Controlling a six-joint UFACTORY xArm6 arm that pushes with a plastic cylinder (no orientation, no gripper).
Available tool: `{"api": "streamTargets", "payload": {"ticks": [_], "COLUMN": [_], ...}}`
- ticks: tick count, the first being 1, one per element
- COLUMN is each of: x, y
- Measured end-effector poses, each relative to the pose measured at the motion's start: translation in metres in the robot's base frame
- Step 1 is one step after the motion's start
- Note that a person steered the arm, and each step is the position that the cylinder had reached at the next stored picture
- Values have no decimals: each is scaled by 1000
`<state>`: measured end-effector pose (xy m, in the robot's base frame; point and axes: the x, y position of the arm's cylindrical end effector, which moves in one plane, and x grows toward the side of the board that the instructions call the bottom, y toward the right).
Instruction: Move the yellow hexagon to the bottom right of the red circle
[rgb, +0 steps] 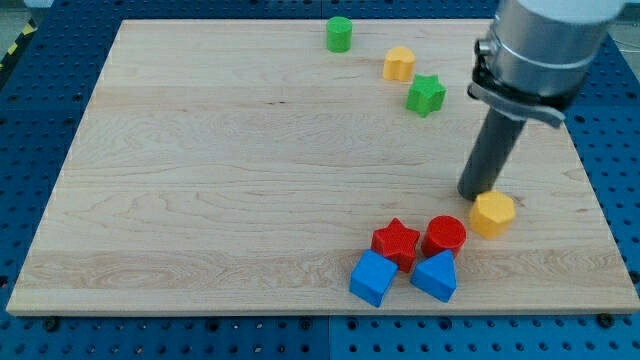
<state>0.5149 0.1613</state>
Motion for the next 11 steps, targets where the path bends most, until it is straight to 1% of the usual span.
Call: {"api": "streamTargets", "payload": {"ticks": [1, 2, 3, 4, 5, 6, 7, 8, 10, 11], "x": [22, -3, -1, 22, 37, 51, 49, 33, 40, 29], "y": [1, 22, 62, 73, 46, 33, 30, 25, 16, 18]}}
